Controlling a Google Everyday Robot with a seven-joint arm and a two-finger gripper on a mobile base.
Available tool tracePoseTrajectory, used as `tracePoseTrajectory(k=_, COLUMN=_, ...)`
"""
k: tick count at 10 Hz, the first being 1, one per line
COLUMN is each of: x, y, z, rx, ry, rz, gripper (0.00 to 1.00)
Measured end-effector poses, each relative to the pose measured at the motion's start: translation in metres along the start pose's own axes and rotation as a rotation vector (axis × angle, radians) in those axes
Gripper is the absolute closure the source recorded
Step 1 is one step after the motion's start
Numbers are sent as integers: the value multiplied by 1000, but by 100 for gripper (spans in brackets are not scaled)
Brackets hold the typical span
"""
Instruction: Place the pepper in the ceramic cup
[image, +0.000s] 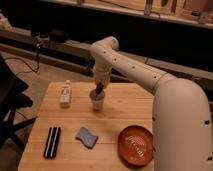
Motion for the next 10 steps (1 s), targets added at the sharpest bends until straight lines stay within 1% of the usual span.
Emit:
tracePoseTrajectory(k=1, x=-13, y=0, z=0, rx=-2, ry=-15, rz=-19, gripper=39)
tracePoseTrajectory(k=2, x=-27, y=-1, z=1, rx=-4, ry=-29, rz=-35, gripper=46)
tracePoseTrajectory(k=3, x=-42, y=-3, z=3, rx=-7, ry=-46, rz=-52, gripper=56)
tracePoseTrajectory(k=4, x=-51, y=-4, z=5, rx=-11, ry=-57, rz=-62, gripper=69)
tracePoseTrajectory(k=5, x=-52, y=-4, z=6, rx=-14, ry=-61, rz=-63, gripper=81)
tracePoseTrajectory(k=6, x=-51, y=-3, z=7, rx=-23, ry=-61, rz=-61, gripper=89)
tracePoseTrajectory(k=7, x=-46, y=0, z=5, rx=-27, ry=-50, rz=-51, gripper=92)
tracePoseTrajectory(k=8, x=-39, y=3, z=-1, rx=-28, ry=-30, rz=-32, gripper=88)
tracePoseTrajectory(k=9, x=-29, y=7, z=-12, rx=-24, ry=5, rz=-8, gripper=75)
tracePoseTrajectory(k=10, x=-20, y=8, z=-21, rx=-15, ry=34, rz=11, gripper=65)
